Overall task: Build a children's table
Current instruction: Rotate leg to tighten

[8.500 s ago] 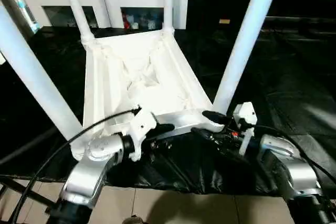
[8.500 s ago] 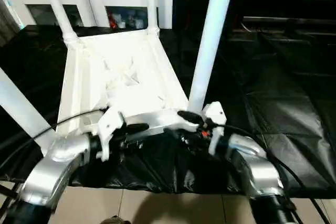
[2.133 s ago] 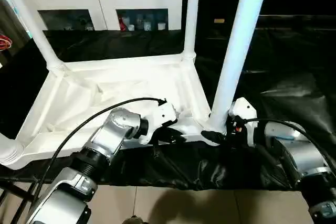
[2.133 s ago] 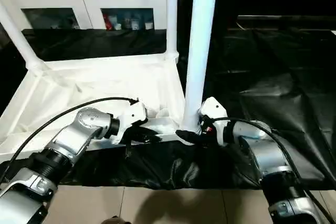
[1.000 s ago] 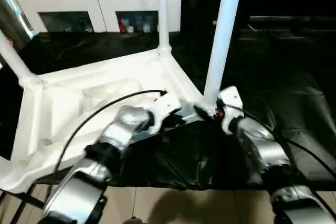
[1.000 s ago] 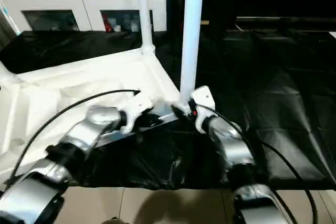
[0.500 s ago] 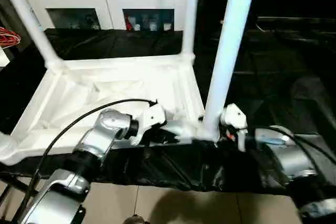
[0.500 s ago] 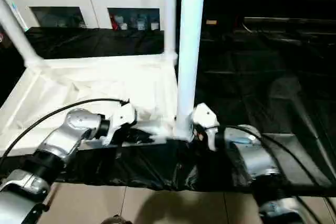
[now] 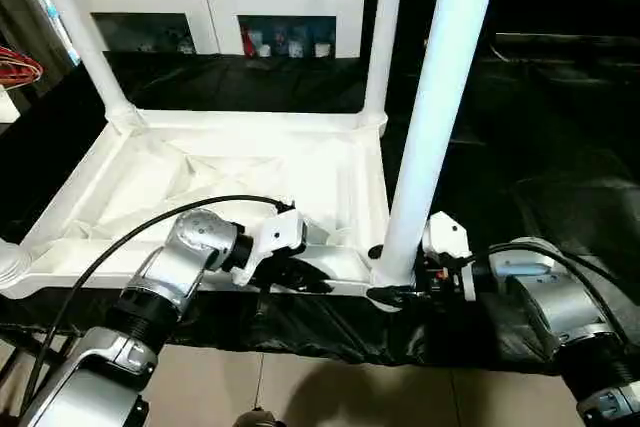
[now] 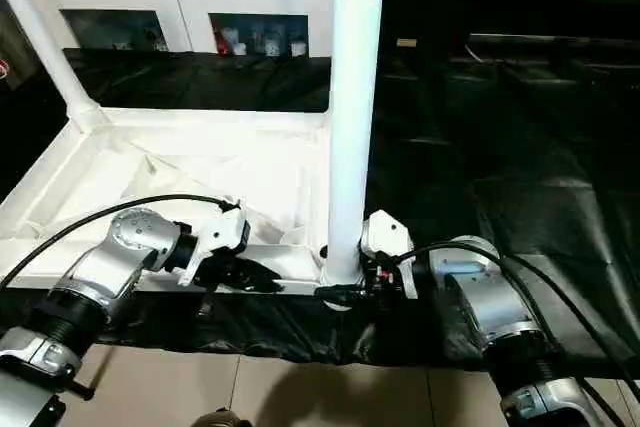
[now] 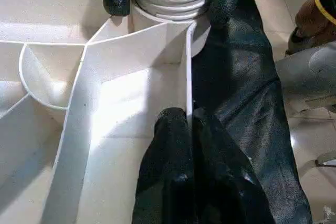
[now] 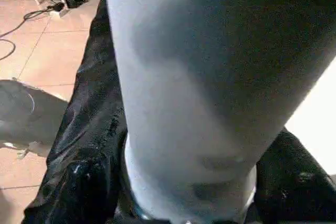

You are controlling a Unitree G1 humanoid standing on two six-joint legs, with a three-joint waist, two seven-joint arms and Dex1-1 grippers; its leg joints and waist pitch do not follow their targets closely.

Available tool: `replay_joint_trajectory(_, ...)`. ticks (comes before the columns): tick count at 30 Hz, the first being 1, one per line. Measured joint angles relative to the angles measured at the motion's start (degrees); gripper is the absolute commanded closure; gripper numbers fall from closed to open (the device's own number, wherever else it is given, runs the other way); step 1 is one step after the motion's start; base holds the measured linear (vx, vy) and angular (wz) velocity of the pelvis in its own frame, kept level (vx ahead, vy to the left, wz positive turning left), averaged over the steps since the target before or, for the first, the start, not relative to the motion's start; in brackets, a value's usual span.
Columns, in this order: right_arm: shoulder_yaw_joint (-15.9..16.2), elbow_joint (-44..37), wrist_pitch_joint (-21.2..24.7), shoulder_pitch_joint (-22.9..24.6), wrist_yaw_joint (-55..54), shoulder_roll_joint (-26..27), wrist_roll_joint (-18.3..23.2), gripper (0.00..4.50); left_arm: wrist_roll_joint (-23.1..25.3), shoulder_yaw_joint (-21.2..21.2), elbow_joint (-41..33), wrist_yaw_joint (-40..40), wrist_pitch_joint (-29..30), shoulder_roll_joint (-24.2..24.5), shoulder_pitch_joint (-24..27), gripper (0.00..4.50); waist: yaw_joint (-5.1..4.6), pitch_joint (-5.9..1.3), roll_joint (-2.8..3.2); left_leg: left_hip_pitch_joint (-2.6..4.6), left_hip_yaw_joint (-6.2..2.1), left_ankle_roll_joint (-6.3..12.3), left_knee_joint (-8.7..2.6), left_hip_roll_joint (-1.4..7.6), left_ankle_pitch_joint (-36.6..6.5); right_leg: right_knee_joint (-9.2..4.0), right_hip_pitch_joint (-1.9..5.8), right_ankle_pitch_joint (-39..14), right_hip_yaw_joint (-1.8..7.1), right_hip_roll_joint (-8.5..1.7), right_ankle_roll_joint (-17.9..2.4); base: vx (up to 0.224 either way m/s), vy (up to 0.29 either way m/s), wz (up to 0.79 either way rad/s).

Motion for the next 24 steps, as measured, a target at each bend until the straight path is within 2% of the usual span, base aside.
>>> replay_joint_trajectory(7, 0.0, -0.6, 0.7, 0.5, 0.2, 0.1, 0.0, 1.77, 0.0, 0.0, 0.0, 0.0, 0.0, -0.2, 0.0, 4.50, 0.13, -0.01, -0.01, -0.01, 0.00, 0.00, -0.01, 0.00, 0.0, 0.00, 0.00, 0.0, 0.00, 0.00, 0.0, 0.000, 0.000, 0.00)
replay_joint_trajectory(14, -1.6, -0.9, 1.4, 1.9, -1.4, 1.6, 0.5, 1.77, 0.4, 0.2, 0.4, 1.2, 0.4, -0.9, 0.0, 4.50, 0.30, -0.04, 0.02, 0.01, 0.00, -0.01, 0.05, 0.00, 0.0, 0.03, 0.04, 0.0, 0.01, 0.00, 0.1, 0.000, 0.000, 0.00)
replay_joint_trajectory(18, -6.6, 4.2, 1.3, 1.2, -16.7, 8.4, -0.9, 1.77, 2.8, 1.9, 5.1, 10.0, 1.5, -4.9, -2.5, 4.50, -0.21, -0.15, -0.16, 0.27, 0.00, -0.05, 0.13, 0.00, 0.1, 0.07, 0.21, 0.0, 0.03, -0.01, 0.1, 0.000, 0.000, 0.00)
replay_joint_trajectory(24, -10.3, 9.2, 1.5, -1.4, -32.4, 14.6, -3.0, 1.77, 4.9, 2.5, 7.4, 18.4, 3.1, -8.2, -4.0, 4.50, -1.51, -0.42, -0.44, 0.52, 0.00, -0.07, 0.05, -0.02, 0.1, -0.01, 0.39, 0.0, 0.05, -0.02, 0.1, 0.000, 0.000, 0.00)
